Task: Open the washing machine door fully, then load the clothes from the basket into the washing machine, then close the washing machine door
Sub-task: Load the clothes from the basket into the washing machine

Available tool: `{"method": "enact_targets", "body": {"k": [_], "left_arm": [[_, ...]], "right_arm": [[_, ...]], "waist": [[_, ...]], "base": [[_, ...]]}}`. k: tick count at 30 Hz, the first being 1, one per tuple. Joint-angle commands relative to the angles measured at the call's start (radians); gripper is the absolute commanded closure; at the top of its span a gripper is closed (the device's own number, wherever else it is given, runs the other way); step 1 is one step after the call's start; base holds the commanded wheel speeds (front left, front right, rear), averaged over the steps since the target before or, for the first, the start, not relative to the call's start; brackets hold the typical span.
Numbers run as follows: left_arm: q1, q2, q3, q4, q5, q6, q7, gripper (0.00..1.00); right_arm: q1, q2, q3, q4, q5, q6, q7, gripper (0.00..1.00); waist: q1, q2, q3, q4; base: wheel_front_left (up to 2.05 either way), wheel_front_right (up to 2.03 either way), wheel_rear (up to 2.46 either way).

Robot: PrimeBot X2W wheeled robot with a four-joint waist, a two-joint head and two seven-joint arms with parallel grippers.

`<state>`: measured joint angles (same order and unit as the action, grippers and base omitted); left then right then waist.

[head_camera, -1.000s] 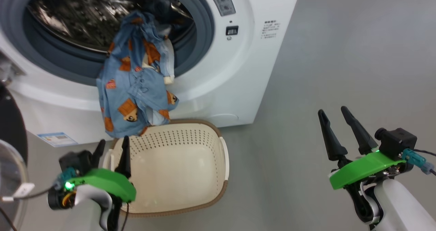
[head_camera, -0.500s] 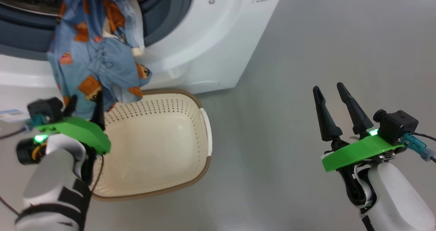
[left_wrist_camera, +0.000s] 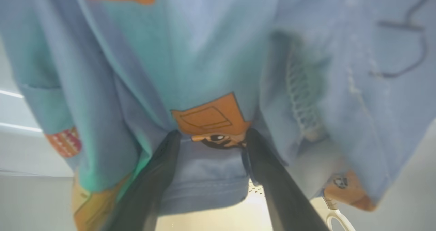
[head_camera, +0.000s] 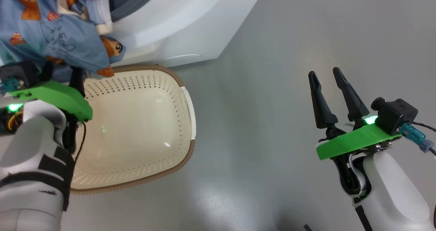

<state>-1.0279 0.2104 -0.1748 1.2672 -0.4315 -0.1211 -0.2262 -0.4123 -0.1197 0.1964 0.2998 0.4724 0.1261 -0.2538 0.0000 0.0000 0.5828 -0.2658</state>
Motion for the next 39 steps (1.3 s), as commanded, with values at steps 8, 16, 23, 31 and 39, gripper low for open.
{"method": "enact_targets", "body": {"k": [8, 16, 23, 31, 39], "left_arm": [[-0.039, 0.053, 0.022, -0.034, -0.001, 0.028, -0.034, 0.00], [-0.011, 0.040, 0.025, -0.076, 0.008, 0.018, -0.035, 1.00], [0.025, 0.019, 0.026, -0.082, 0.001, 0.003, -0.035, 1.00], [0.085, 0.004, 0.036, -0.161, -0.012, -0.007, -0.035, 1.00], [0.116, -0.022, 0.009, -0.384, -0.013, -0.009, -0.036, 1.00]], "right_arm": [[-0.002, -0.003, 0.019, -0.025, -0.019, 0.005, -0.008, 0.00], [-0.007, -0.002, 0.023, -0.015, -0.025, 0.005, -0.008, 0.00], [-0.006, -0.009, 0.030, -0.004, -0.021, 0.005, -0.008, 0.00], [0.000, -0.010, 0.039, 0.010, -0.015, 0.005, -0.008, 0.00], [0.008, -0.016, 0.043, 0.014, -0.008, 0.005, -0.008, 0.00]], "waist": [[0.0000, 0.0000, 0.020, -0.019], [0.0000, 0.0000, 0.003, -0.006], [0.0000, 0.0000, -0.039, 0.016], [0.0000, 0.0000, -0.076, 0.035], [0.0000, 0.0000, -0.096, 0.062]], "base": [[0.00, 0.00, 0.00], [0.00, 0.00, 0.00], [0.00, 0.00, 0.00], [0.00, 0.00, 0.00], [0.00, 0.00, 0.00]]}}
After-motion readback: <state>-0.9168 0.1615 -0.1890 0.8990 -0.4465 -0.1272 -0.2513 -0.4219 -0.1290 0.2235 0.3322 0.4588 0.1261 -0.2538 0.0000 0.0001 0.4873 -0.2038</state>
